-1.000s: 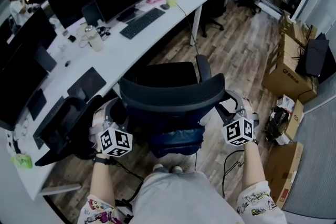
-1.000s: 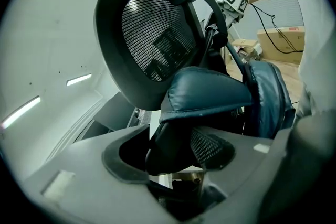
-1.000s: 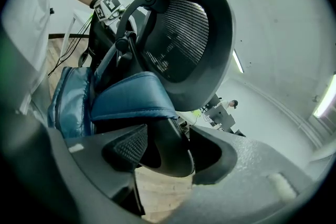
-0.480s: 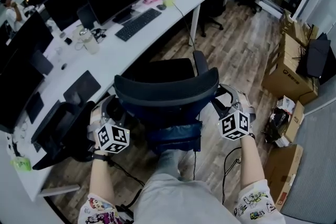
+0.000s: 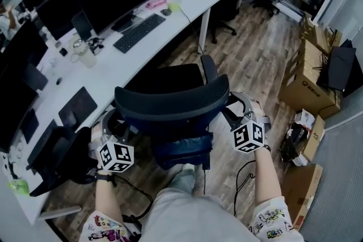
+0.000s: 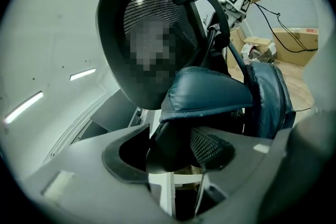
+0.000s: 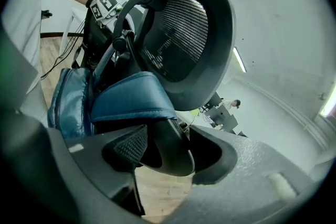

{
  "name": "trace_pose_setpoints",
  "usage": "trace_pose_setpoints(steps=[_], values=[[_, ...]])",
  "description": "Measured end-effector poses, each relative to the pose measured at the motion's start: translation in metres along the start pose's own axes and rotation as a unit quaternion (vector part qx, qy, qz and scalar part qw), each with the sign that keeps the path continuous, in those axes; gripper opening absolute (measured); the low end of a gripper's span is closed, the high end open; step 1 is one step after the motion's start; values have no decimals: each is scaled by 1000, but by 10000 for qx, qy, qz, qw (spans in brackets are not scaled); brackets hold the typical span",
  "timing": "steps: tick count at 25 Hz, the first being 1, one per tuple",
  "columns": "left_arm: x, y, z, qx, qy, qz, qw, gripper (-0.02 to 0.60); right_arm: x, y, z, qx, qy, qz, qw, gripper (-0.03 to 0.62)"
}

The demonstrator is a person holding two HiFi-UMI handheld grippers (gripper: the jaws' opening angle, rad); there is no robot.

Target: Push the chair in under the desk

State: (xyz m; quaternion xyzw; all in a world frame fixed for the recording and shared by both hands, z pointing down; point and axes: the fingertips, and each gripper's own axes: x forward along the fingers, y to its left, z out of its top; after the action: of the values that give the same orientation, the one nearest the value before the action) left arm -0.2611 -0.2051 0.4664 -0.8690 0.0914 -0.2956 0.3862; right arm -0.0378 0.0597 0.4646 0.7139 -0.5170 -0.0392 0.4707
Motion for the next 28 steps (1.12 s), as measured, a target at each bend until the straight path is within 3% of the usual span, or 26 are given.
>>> trace_pose_setpoints(steps=[13, 28], values=[[38, 9, 22, -118, 186, 271, 9994, 250, 55, -48, -19, -132, -237, 139, 9995, 250], [85, 16, 45, -558, 808, 699, 9927, 252, 133, -106, -36, -387, -818, 481, 9947, 250]])
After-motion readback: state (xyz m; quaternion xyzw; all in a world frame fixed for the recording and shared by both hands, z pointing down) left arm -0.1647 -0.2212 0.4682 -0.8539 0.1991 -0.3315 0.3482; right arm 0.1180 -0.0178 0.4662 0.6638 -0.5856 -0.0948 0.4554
